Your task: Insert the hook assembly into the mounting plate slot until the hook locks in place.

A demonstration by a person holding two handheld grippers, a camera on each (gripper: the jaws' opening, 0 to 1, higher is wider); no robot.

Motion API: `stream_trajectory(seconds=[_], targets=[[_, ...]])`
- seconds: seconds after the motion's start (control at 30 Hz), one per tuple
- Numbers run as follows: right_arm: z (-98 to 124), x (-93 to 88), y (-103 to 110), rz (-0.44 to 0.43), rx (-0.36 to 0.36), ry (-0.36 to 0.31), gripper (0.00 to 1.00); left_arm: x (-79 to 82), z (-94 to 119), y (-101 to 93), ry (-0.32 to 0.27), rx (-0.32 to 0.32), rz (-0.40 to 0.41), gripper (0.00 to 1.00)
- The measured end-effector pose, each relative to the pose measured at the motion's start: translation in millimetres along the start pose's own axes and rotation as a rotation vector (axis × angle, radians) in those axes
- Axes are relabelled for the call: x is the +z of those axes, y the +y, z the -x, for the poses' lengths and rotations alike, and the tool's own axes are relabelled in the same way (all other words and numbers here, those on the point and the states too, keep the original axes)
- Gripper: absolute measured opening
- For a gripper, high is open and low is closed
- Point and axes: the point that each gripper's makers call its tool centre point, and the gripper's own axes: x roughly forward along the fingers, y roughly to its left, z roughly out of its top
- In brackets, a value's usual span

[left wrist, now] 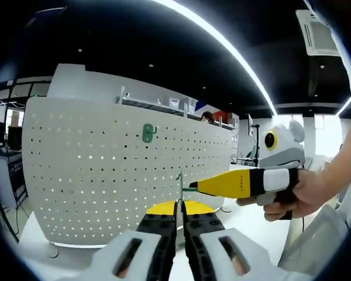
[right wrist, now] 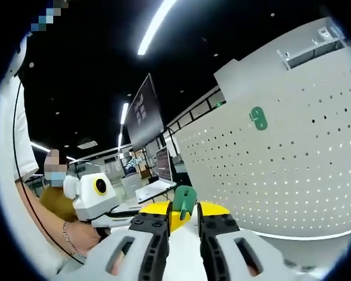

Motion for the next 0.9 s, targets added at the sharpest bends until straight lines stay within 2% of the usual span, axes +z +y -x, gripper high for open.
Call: stream_trajectory(seconds=[0.53, 0.9], targets=[[-6.2, -3.1, 2.0, 0.022, -0.015, 0.01, 0.02, 4.4, -0.8, -2.8, -0.007, 0.0, -0.006, 0.02], [-8.2, -5.3, 1.2, 0.002, -0.028, 0.005, 0.02, 2.0, 0.3, -1.3, 0.0, 0.007, 0.0, 0.02]])
